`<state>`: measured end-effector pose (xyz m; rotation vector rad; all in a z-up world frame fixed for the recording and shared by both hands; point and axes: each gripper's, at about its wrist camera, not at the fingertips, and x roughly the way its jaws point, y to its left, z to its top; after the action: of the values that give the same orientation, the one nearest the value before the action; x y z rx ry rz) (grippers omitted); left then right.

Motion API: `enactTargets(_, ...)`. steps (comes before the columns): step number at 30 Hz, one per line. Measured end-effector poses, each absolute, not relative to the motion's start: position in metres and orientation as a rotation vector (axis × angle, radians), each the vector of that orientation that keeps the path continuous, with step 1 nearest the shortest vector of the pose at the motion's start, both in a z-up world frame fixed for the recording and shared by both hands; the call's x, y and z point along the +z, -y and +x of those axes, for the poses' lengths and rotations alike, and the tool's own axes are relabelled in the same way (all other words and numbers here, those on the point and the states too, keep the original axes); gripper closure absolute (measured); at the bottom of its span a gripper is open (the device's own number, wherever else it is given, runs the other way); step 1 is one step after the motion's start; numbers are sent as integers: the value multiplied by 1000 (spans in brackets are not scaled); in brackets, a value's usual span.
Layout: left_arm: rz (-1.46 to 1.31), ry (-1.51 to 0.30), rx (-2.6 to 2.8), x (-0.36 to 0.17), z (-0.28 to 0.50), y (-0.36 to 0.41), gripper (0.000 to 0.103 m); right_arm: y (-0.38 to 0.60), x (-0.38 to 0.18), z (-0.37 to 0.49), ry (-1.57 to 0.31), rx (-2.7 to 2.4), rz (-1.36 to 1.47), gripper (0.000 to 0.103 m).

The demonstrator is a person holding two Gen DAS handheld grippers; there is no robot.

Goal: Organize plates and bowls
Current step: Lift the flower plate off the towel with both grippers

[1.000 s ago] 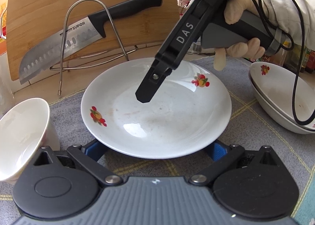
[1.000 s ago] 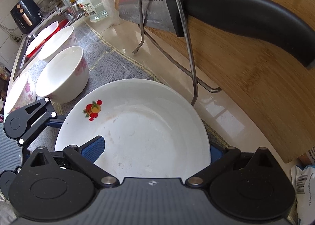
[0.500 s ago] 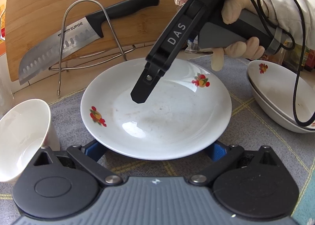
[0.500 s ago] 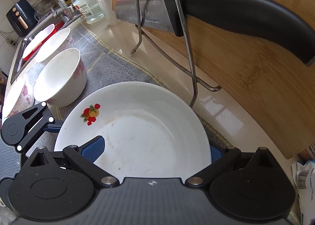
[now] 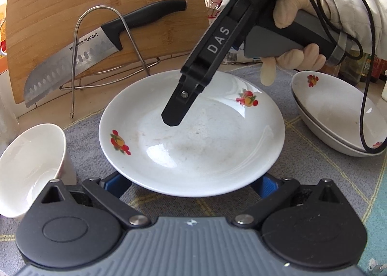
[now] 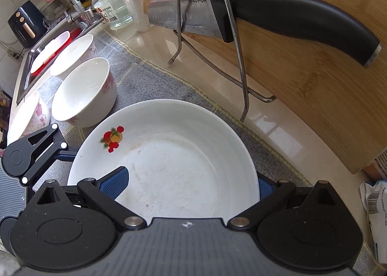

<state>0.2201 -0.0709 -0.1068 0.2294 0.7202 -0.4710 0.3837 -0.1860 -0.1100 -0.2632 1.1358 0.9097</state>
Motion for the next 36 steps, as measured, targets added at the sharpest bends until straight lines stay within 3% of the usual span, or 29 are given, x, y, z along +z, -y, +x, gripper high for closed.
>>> enactTargets(36,277,-694,-561,-67,167,79,1,216,-73,315,-1078,845,-208,0)
